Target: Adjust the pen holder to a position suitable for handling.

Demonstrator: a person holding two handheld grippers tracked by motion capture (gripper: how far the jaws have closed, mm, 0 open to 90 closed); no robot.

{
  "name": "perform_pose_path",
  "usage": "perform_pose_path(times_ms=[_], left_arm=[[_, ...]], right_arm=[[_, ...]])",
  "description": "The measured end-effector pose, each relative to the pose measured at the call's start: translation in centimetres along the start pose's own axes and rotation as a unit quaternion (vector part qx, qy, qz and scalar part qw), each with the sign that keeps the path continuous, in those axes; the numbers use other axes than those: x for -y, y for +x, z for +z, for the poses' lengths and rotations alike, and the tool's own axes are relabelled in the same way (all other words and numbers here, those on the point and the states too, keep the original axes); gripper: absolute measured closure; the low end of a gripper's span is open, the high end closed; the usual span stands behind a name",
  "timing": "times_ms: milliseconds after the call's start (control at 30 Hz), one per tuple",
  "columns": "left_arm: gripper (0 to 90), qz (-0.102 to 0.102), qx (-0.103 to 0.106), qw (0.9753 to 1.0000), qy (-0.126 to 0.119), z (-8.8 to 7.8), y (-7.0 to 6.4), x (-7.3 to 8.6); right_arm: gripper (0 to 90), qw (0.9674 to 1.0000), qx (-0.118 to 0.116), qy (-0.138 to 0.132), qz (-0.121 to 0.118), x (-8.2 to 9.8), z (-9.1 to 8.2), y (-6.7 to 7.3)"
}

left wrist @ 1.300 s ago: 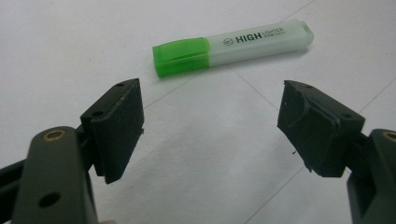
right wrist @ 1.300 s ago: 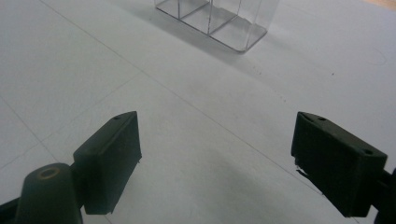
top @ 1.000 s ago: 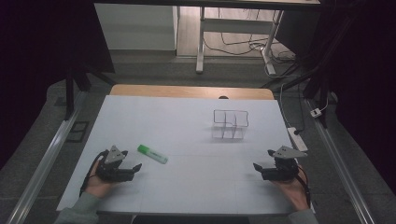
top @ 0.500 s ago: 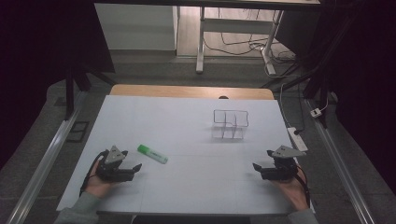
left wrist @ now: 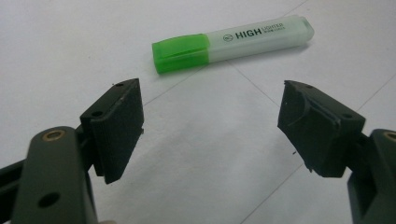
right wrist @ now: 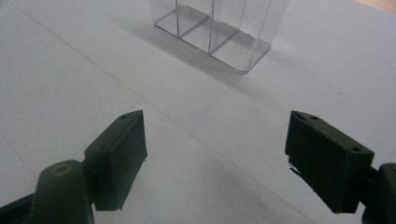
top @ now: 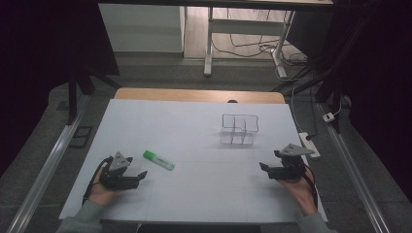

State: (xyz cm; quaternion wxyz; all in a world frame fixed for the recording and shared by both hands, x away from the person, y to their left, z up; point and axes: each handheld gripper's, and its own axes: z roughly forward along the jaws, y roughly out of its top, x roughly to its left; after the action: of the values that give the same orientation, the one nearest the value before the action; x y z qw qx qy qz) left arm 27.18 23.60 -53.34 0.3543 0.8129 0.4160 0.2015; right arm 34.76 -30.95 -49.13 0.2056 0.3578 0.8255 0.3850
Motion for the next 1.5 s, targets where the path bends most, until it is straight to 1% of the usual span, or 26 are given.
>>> perform_pose_path(times_ms=[67,133,200,233,367,400,433,500,533,667,800,833,867,933,967,1100,1167,1200,1233,1267,1300,1400,1500], left_arm=[[22.8,0.0,0.0,1.0,0.001,0.0,0.0,0.0],[22.7,0.001,0.0,1.0,0.001,0.0,-0.1,0.0],[22.7,0.0,-0.001,1.0,0.001,0.0,-0.1,0.0],[22.7,0.0,0.0,1.0,0.0,-0.1,-0.1,0.0],[22.7,0.0,0.0,1.0,0.0,-0.1,-0.1,0.0],[22.7,0.0,0.001,1.0,0.0,-0.1,-0.1,0.0],[22.7,0.0,0.001,1.0,0.0,-0.1,-0.1,0.0],[22.7,-0.001,0.0,1.0,-0.001,-0.1,-0.1,0.0],[22.7,-0.001,0.0,1.0,0.0,-0.1,-0.1,0.0],[22.7,0.001,0.0,1.0,-0.001,-0.1,-0.2,-0.1],[22.7,0.001,0.001,1.0,0.0,0.0,-0.1,-0.1],[22.7,0.001,0.001,1.0,-0.001,-0.1,-0.1,0.0],[22.8,0.001,0.001,1.0,-0.001,-0.1,-0.1,0.0],[22.7,0.001,0.0,1.0,-0.001,-0.1,-0.1,0.0],[22.8,0.001,0.0,1.0,-0.001,-0.1,-0.1,0.0],[22.7,0.004,0.001,1.0,0.0,-0.1,-0.2,0.0],[22.7,0.003,0.001,1.0,0.001,-0.1,-0.2,0.0],[22.7,0.003,0.001,1.0,0.0,-0.1,-0.2,0.0],[22.7,0.003,0.001,1.0,0.001,-0.1,-0.2,0.0],[22.7,0.003,0.001,1.0,0.001,-0.1,-0.1,0.0],[22.7,0.003,0.001,1.0,0.001,-0.1,-0.2,0.0],[22.7,0.004,0.001,1.0,0.002,-0.1,-0.2,0.0],[22.7,0.004,0.002,1.0,0.001,-0.1,-0.2,0.0]], right_arm=[[20.4,1.0,0.001,0.002,0.0,-0.2,0.1,0.0],[21.5,1.0,0.003,0.002,0.009,-0.8,0.5,-0.3],[21.6,0.9999,0.002,0.004,0.014,-1.1,0.8,-0.6],[21.9,0.9999,0.005,0.007,0.013,-1.3,0.8,-0.6],[22.5,0.9997,0.007,0.004,0.021,-1.6,0.9,-1.1],[22.7,0.9997,0.007,0.007,0.023,-1.7,1.0,-1.2],[23.4,0.9995,0.012,0.012,0.025,-1.9,1.2,-1.5],[23.5,0.9995,0.011,0.012,0.028,-2.0,1.3,-1.6],[23.7,0.9992,0.015,0.012,0.035,-2.2,1.4,-1.8],[24.5,0.999,0.018,0.013,0.038,-2.7,1.7,-2.0],[27.5,0.9987,0.02,0.017,0.044,-3.3,2.4,-2.3],[30.1,0.9982,0.027,0.021,0.05,-3.5,2.8,-2.5],[30.1,0.9982,0.027,0.021,0.05,-3.5,2.8,-2.5],[33.8,0.9976,0.034,0.028,0.053,-3.8,3.3,-2.7],[33.8,0.9976,0.034,0.028,0.053,-3.8,3.3,-2.7],[43.0,0.9975,0.032,0.03,0.055,-4.2,4.2,-3.0],[47.2,0.9972,0.027,0.027,0.064,-4.4,4.6,-3.1],[49.9,0.997,0.027,0.029,0.067,-4.5,4.7,-3.2],[52.7,0.997,0.027,0.029,0.066,-4.5,4.8,-3.2],[52.7,0.997,0.027,0.029,0.066,-4.5,4.8,-3.2],[59.4,0.9972,0.026,0.026,0.065,-4.7,5.0,-3.3],[70.9,0.9975,0.035,0.018,0.059,-4.9,5.3,-3.2],[81.1,0.9976,0.043,0.019,0.051,-5.1,5.6,-3.3]])
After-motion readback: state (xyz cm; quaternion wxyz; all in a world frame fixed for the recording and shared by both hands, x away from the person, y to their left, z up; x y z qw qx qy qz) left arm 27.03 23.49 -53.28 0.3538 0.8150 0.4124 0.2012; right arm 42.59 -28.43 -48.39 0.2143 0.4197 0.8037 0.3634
